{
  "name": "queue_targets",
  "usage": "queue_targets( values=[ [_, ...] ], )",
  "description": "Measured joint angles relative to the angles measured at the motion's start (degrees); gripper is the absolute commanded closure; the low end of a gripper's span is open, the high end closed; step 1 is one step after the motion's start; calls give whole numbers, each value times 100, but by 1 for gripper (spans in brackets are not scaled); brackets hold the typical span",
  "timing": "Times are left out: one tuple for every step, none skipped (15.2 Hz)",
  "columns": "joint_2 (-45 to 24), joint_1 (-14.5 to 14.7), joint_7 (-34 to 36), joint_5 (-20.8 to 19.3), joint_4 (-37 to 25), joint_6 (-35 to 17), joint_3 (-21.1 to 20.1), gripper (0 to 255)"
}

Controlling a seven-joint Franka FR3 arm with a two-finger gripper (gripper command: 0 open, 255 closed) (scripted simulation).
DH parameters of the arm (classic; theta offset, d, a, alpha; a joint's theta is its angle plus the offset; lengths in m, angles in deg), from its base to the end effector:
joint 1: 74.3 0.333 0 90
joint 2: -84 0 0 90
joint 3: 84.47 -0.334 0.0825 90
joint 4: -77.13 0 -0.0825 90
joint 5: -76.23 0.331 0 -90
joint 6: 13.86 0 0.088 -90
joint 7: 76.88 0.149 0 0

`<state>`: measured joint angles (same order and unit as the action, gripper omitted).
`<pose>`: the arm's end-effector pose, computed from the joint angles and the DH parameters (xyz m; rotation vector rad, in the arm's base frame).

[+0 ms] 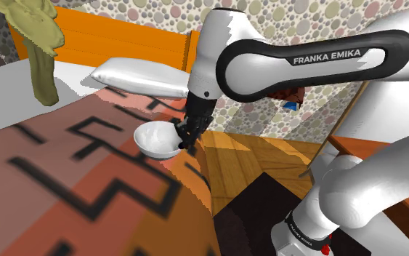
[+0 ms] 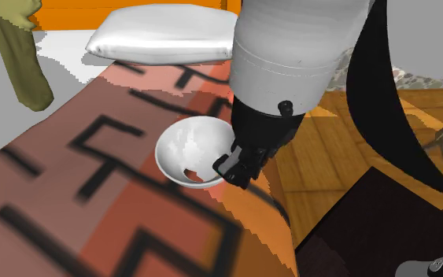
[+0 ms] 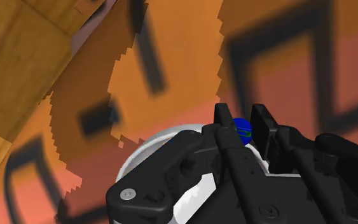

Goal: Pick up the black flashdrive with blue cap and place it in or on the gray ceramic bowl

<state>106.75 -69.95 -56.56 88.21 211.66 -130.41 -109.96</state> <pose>0.3248 0.2217 0.4686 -3.0971 -0.0789 -0.0637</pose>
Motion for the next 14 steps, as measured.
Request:
queue_targets(
  values=[
    [-220, -78, -19, -95, -179, -28, 6, 255],
    [-383, -145, -58, -174, -326, -30, 31, 255],
    [-582, -202, -53, -260, -484, -61, 25, 255],
    [-817, -261, -34, -363, -695, -72, 13, 255],
    [-1035, -317, -35, -461, -888, -83, 15, 255],
    [-1197, -365, -61, -538, -1009, -110, 34, 255],
    [-1416, -406, -40, -641, -1249, -70, 31, 255],
    [-1648, -455, -46, -749, -1478, -57, 46, 255],
    [-1885, -498, -50, -861, -1733, -18, 64, 255],
    [-2001, -514, -45, -915, -1866, 11, 73, 255],
    [-2094, -518, -28, -960, -1941, 0, 71, 255],
    [-2138, -521, -27, -980, -1927, -53, 73, 255],
    [-2179, -527, -32, -999, -1912, -105, 78, 255],
    [-2195, -521, -18, -1006, -1837, -194, 71, 255]
  ],
)
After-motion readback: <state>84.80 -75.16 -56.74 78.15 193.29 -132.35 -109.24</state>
